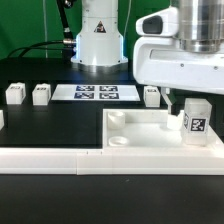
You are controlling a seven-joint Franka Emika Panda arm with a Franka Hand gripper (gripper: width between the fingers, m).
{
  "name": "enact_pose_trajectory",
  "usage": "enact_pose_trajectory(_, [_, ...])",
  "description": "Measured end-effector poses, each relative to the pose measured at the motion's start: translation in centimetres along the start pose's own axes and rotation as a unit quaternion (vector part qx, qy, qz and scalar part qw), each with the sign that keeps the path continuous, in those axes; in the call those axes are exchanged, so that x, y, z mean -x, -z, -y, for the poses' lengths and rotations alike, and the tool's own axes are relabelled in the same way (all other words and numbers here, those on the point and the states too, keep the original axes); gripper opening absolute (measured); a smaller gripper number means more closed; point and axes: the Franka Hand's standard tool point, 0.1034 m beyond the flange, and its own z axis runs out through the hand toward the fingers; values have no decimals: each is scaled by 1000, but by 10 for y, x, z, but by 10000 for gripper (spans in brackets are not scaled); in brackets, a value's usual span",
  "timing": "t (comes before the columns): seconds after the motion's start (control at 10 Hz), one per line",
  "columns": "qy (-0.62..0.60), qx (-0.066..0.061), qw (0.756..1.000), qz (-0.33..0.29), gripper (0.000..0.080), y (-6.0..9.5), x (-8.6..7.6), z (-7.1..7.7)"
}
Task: Assemble square table
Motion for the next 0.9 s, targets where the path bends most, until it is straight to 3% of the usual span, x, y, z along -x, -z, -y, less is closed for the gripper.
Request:
enact_pose_trajectory(0.2, [93,0,996,1,649,-1,2,2])
enact_pose_trajectory(0.3, [93,0,996,1,525,-2,2,2])
enact_pose_trajectory(0.4, [93,1,996,1,525,-2,2,1])
enact_pose_trajectory(0.6, [36,0,999,3,293,-3,2,0])
enact_pose_trajectory(0.9, [-61,-1,998,4,293,-3,2,-1])
